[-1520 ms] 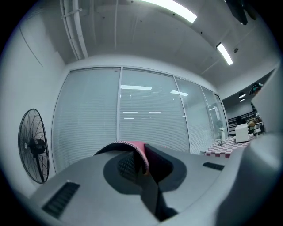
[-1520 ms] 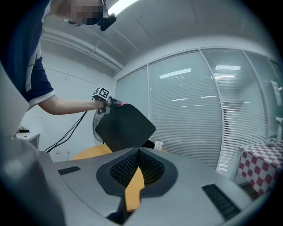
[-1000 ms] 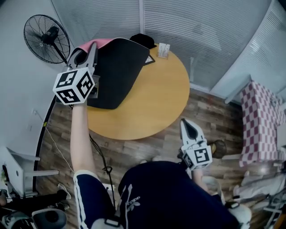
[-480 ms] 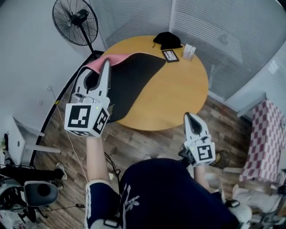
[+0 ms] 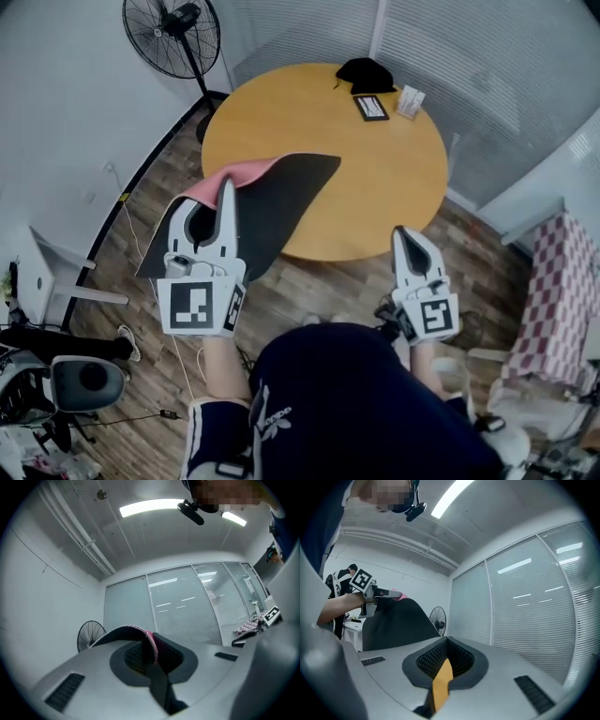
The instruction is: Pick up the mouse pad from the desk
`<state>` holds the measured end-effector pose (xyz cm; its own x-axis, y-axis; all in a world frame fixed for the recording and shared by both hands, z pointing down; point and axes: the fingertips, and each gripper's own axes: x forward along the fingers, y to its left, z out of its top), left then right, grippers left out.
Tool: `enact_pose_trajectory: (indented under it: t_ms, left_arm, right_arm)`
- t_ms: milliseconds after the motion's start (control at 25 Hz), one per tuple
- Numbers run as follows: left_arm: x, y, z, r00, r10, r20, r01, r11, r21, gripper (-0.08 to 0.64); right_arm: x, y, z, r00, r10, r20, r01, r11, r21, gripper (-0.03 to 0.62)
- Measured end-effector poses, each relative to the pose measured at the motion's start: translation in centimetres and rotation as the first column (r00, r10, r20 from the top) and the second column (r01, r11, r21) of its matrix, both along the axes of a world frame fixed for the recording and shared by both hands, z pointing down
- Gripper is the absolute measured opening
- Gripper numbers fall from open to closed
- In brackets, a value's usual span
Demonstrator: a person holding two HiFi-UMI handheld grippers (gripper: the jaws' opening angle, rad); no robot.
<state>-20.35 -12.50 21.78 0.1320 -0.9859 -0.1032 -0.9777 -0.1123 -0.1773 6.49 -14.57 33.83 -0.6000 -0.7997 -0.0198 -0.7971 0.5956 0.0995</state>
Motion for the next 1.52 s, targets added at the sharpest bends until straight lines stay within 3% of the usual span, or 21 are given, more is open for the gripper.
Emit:
enact_pose_trajectory:
  t_ms: [240, 400, 560, 960, 1520]
  left_arm:
    - [-1.1, 2.2, 4.8, 0.998, -0.047, -0.053, 0.043, 0.996, -0.079, 0.02]
    - [-1.1, 3.1, 7.6, 0.996, -0.071, -0.058, 0.064, 0.991, -0.114, 0.02]
    - [-1.1, 3.7, 9.5, 0.995, -0.089, -0.044, 0.082, 0.987, -0.137, 0.019]
    - [0.3, 4.2, 13.9, 0.987, -0.136, -0.081, 0.119, 0.975, -0.187, 0.019]
    - [2.7, 3.0, 15.9, 0.993, -0.099, -0.069, 0.08, 0.969, -0.234, 0.019]
  right_arm:
    - [-0.5, 0.9, 0.2, 1.0, 0.016, -0.005, -0.016, 1.0, -0.001, 0.003]
    - [-0.3, 1.1, 0.6, 0.997, 0.057, -0.047, -0.059, 0.997, -0.048, 0.003]
    - [-0.3, 1.9, 1.4, 0.999, 0.048, 0.008, -0.047, 0.998, -0.04, 0.003]
    - [0.1, 2.1, 1.7, 0.998, 0.06, 0.007, -0.06, 0.997, -0.05, 0.003]
    - [3.6, 1.8, 4.3, 0.99, 0.131, -0.044, -0.135, 0.985, -0.105, 0.003]
